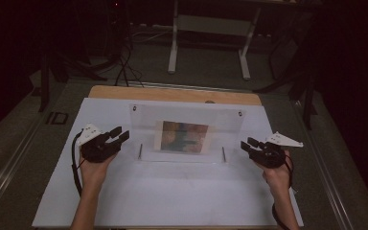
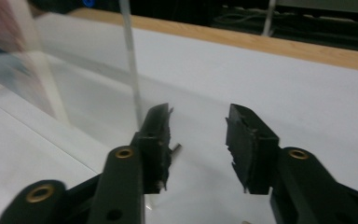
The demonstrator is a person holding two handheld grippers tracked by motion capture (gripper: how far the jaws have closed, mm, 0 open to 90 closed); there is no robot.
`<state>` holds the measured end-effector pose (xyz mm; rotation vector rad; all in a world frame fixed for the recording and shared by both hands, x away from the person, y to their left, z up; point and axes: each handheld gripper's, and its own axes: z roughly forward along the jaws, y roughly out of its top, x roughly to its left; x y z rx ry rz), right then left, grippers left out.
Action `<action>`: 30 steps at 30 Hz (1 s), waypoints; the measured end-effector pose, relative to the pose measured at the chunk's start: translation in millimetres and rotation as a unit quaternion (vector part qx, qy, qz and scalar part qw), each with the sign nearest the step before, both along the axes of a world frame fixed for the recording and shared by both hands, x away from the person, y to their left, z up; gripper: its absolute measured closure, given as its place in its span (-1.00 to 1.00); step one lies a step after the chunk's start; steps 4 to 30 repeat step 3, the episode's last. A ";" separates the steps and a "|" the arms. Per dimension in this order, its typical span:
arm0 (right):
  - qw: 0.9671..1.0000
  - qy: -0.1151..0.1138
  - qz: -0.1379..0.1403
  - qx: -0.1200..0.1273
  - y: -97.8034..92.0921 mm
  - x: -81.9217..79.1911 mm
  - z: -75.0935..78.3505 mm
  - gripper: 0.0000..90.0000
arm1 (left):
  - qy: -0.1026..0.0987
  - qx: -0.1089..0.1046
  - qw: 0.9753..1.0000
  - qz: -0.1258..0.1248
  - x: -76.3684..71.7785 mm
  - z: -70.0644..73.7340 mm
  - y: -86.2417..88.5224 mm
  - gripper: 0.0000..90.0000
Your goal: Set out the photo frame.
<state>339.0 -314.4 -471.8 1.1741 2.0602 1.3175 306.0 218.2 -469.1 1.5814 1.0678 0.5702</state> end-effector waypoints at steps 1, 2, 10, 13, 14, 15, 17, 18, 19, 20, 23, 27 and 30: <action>1.000 0.001 -0.001 -0.008 0.2 0.4 -1.1 0.37 | 0.002 0.003 1.000 0.004 0.3 -0.5 1.3 0.34; 1.000 0.003 -0.005 -0.015 1.0 0.6 -2.1 0.38 | 0.004 0.006 1.000 0.006 0.8 -1.1 2.4 0.34; 1.000 0.005 -0.007 -0.021 1.5 1.0 -3.0 0.38 | 0.013 0.013 1.000 0.011 2.3 -2.5 3.8 0.34; 1.000 0.005 -0.007 -0.021 1.5 1.0 -3.0 0.38 | 0.013 0.013 1.000 0.011 2.3 -2.5 3.8 0.34; 1.000 0.005 -0.007 -0.021 1.5 1.0 -3.0 0.38 | 0.013 0.013 1.000 0.011 2.3 -2.5 3.8 0.34; 1.000 0.005 -0.007 -0.021 1.5 1.0 -3.0 0.38 | 0.013 0.013 1.000 0.011 2.3 -2.5 3.8 0.34; 1.000 0.005 -0.007 -0.021 1.5 1.0 -3.0 0.38 | 0.013 0.013 1.000 0.011 2.3 -2.5 3.8 0.34; 1.000 0.005 -0.007 -0.021 1.5 1.0 -3.0 0.38 | 0.013 0.013 1.000 0.011 2.3 -2.5 3.8 0.34; 1.000 0.005 -0.007 -0.021 1.5 1.0 -3.0 0.38 | 0.013 0.013 1.000 0.011 2.3 -2.5 3.8 0.34; 1.000 0.005 -0.007 -0.021 1.5 1.0 -3.0 0.38 | 0.013 0.013 1.000 0.011 2.3 -2.5 3.8 0.34; 1.000 0.005 -0.007 -0.021 1.5 1.0 -3.0 0.38 | 0.013 0.013 1.000 0.011 2.3 -2.5 3.8 0.34; 1.000 0.005 -0.007 -0.021 1.5 1.0 -3.0 0.38 | 0.013 0.013 1.000 0.011 2.3 -2.5 3.8 0.34; 1.000 0.005 -0.007 -0.021 1.5 1.0 -3.0 0.38 | 0.013 0.013 1.000 0.011 2.3 -2.5 3.8 0.34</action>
